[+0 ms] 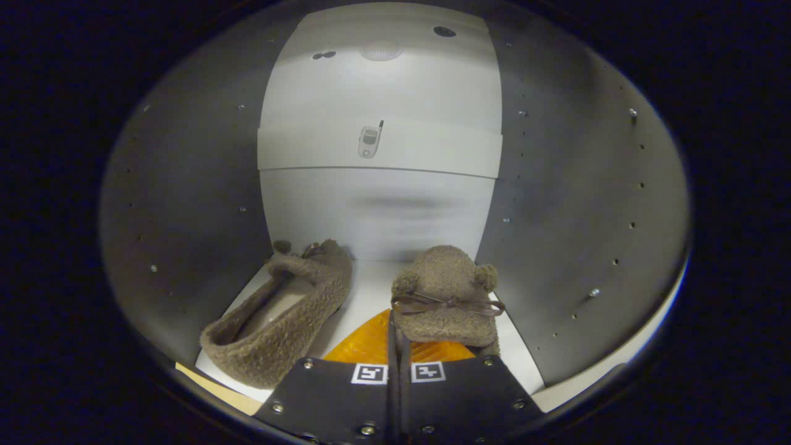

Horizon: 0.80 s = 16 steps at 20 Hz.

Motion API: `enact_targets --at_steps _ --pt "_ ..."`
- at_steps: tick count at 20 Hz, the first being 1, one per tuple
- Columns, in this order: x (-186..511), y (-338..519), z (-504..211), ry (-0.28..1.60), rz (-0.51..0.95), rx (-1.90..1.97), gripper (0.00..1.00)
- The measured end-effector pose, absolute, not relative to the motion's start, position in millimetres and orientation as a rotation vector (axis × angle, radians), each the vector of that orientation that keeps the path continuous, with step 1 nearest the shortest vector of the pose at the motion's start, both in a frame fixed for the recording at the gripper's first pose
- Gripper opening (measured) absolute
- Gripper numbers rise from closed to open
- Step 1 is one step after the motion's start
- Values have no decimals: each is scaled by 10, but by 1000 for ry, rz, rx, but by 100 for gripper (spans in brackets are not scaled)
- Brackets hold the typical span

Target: Open the shoe cabinet door, grab the shoes and put them into the shoe cabinet, then close the shoe cabinet door.

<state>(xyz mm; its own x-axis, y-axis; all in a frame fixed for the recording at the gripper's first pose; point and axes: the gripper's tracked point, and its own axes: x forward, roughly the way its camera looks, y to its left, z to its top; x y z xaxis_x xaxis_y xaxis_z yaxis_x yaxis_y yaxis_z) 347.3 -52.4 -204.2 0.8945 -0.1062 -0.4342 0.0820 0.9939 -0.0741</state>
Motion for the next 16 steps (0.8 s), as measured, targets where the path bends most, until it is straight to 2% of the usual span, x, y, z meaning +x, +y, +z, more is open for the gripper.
enact_targets --at_steps 7,12,16 --pt "3746 -571 -2221 515 -99 -46 0" --pt "3687 -575 -2226 534 -112 -46 0" --pt "3625 -562 -2243 555 -130 -61 17"
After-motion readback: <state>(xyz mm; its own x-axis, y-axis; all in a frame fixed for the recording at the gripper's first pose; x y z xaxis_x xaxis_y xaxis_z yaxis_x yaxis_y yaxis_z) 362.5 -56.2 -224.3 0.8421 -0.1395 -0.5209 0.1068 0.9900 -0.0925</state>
